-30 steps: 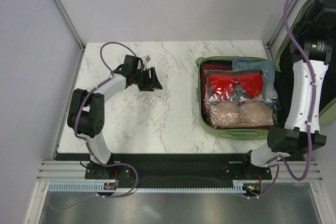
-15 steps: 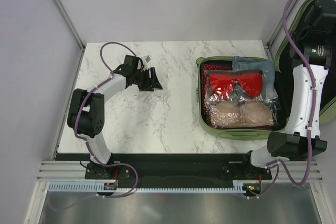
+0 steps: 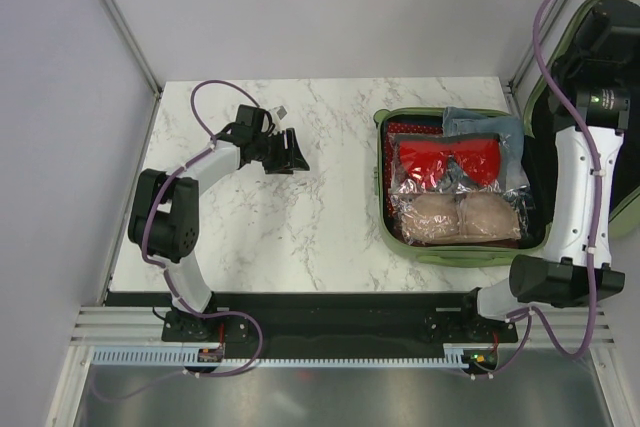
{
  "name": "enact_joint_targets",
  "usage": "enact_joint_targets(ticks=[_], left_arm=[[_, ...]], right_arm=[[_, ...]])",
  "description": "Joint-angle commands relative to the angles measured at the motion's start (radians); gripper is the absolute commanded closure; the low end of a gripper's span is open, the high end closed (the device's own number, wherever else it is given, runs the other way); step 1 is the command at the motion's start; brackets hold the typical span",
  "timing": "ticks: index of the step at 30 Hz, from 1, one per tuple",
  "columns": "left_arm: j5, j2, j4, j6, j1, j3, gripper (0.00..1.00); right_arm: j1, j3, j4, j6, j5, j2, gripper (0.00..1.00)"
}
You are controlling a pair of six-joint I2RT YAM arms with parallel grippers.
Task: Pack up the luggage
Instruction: Close the luggage at the corner of the board.
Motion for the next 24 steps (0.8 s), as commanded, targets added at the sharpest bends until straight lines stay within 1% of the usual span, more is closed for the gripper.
enact_joint_targets(ticks=[1,3,4,9,10,11,12,15,16,18,19,20,21,22,23,24], left_arm=[[0.028,-0.004,-0.005,0.004,-0.004,0.023,0.36],[0.03,-0.003,-0.005,0.004,-0.004,0.026,0.36],[0.031,-0.001,-0.005,0.004,-0.004,0.026,0.36],[0.031,-0.011,-0.003,0.004,-0.004,0.024,0.36],[0.031,-0.014,-0.003,0.004,-0.004,0.021,0.36],[0.03,-0.015,-0.001,0.004,-0.004,0.011,0.36],[0.028,-0.02,0.003,0.004,-0.004,0.008,0.36],[0.025,-0.03,0.009,0.004,-0.004,-0.009,0.36],[0.022,-0.035,0.011,0.004,-0.004,-0.015,0.36],[0.02,-0.04,0.012,0.006,-0.004,-0.02,0.36],[0.02,-0.043,0.014,0.006,-0.002,-0.025,0.36],[0.019,-0.043,0.015,0.007,-0.004,-0.028,0.36],[0.014,-0.047,0.015,0.007,-0.004,-0.029,0.36],[0.013,-0.047,0.014,0.007,-0.002,-0.032,0.36],[0.01,-0.05,0.014,0.007,-0.004,-0.034,0.36],[0.008,-0.053,0.017,0.009,-0.004,-0.035,0.36]], right_arm=[[0.1,0.006,-0.007,0.042,0.054,-0.018,1.0],[0.166,0.0,-0.015,0.039,0.094,-0.013,1.0],[0.226,-0.003,-0.019,0.043,0.122,-0.013,1.0],[0.321,-0.069,-0.025,0.074,0.165,-0.032,1.0],[0.358,-0.074,-0.03,0.088,0.171,-0.032,1.0],[0.382,-0.074,-0.062,0.101,0.179,-0.029,1.0],[0.44,-0.077,-0.081,0.143,0.188,-0.027,1.0],[0.554,-0.078,-0.182,0.247,0.219,-0.023,1.0],[0.639,-0.074,-0.235,0.322,0.22,-0.014,1.0],[0.738,-0.069,-0.275,0.391,0.232,0.002,1.0],[0.836,-0.048,-0.323,0.422,0.238,0.035,1.0],[0.887,-0.025,-0.352,0.475,0.236,0.058,0.96],[0.937,0.012,-0.386,0.523,0.207,0.086,0.84],[1.035,0.093,-0.428,0.554,0.181,0.146,0.68],[1.082,0.134,-0.435,0.584,0.153,0.172,0.4],[1.17,0.177,-0.435,0.611,0.098,0.195,0.32]])
